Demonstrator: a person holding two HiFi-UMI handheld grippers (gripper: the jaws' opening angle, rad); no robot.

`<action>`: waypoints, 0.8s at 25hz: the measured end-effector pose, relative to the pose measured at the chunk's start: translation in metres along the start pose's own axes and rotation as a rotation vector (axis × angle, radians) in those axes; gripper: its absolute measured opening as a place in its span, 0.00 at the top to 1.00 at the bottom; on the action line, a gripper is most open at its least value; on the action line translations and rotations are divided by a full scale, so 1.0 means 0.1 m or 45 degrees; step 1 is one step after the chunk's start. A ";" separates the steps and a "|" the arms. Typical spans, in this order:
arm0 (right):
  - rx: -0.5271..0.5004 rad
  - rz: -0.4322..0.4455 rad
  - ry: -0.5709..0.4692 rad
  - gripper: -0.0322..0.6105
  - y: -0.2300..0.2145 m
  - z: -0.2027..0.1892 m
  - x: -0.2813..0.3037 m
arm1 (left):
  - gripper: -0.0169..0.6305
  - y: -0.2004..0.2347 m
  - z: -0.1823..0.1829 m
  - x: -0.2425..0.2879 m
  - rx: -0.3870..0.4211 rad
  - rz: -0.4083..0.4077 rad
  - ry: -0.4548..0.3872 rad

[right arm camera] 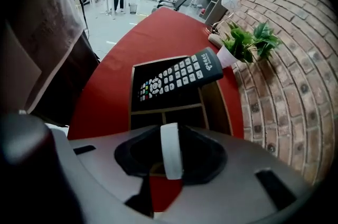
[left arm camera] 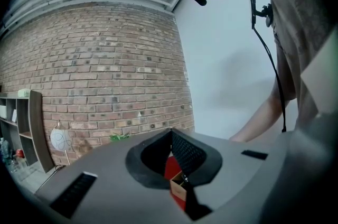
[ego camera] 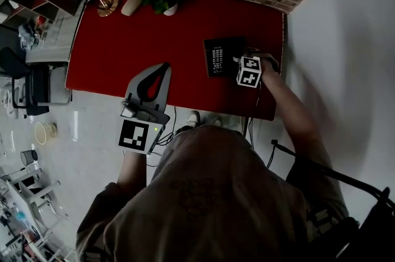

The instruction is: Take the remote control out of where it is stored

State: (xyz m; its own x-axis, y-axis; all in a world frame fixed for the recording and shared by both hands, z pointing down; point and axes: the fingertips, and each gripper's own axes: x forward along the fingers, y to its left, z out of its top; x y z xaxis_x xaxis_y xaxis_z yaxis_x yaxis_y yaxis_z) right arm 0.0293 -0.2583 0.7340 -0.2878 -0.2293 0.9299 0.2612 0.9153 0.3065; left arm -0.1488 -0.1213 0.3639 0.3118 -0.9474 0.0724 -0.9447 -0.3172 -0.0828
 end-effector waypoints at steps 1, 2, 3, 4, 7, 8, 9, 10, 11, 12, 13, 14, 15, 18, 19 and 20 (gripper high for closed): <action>0.003 0.002 0.002 0.79 -0.01 0.00 -0.01 | 0.96 0.00 0.00 0.00 0.002 0.001 0.001; 0.013 0.021 0.003 0.79 0.00 0.01 -0.03 | 0.96 0.00 0.00 0.00 0.003 0.002 0.002; 0.030 0.051 0.004 0.79 0.02 0.02 -0.05 | 0.96 0.01 0.00 -0.01 0.002 0.003 0.003; 0.047 0.076 0.004 0.80 0.03 0.03 -0.08 | 0.96 0.01 0.00 -0.02 0.000 0.005 0.004; 0.140 0.109 -0.043 0.82 -0.04 0.10 -0.20 | 0.96 0.03 -0.03 -0.05 -0.010 0.009 0.005; 0.175 0.122 -0.064 0.82 -0.06 0.12 -0.24 | 0.96 0.02 -0.04 -0.05 -0.012 0.008 0.005; 0.196 0.134 -0.074 0.82 -0.08 0.14 -0.27 | 0.96 0.01 -0.05 -0.06 -0.012 0.005 0.005; 0.202 0.143 -0.074 0.82 -0.08 0.13 -0.28 | 0.96 0.00 -0.05 -0.06 -0.012 0.002 0.004; 0.202 0.148 -0.067 0.82 -0.08 0.12 -0.28 | 0.96 -0.02 -0.05 -0.06 -0.011 -0.002 0.003; 0.199 0.148 -0.057 0.82 -0.07 0.10 -0.26 | 0.96 -0.03 -0.05 -0.05 -0.010 -0.005 0.003; 0.195 0.143 -0.046 0.82 -0.07 0.09 -0.24 | 0.96 -0.04 -0.05 -0.05 -0.008 -0.006 0.003; 0.190 0.136 -0.036 0.82 -0.07 0.08 -0.22 | 0.96 -0.04 -0.05 -0.06 -0.006 -0.006 0.002; 0.186 0.128 -0.028 0.82 -0.06 0.08 -0.21 | 0.96 -0.03 -0.05 -0.06 -0.006 -0.005 0.001; 0.195 0.125 -0.022 0.82 -0.05 0.10 -0.21 | 0.96 -0.01 -0.04 -0.09 -0.007 -0.001 0.003; 0.204 0.128 -0.026 0.82 -0.06 0.12 -0.23 | 0.96 0.00 -0.04 -0.10 -0.007 0.000 0.003; 0.213 0.130 -0.029 0.82 -0.06 0.13 -0.24 | 0.96 0.00 -0.03 -0.10 -0.005 0.000 0.003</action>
State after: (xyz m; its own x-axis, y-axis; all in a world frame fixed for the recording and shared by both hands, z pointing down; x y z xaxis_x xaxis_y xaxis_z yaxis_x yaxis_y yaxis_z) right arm 0.0228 -0.2542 0.7070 -0.2892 -0.1265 0.9489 0.1339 0.9761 0.1709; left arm -0.1523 -0.1115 0.3666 0.3113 -0.9474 0.0747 -0.9452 -0.3168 -0.0787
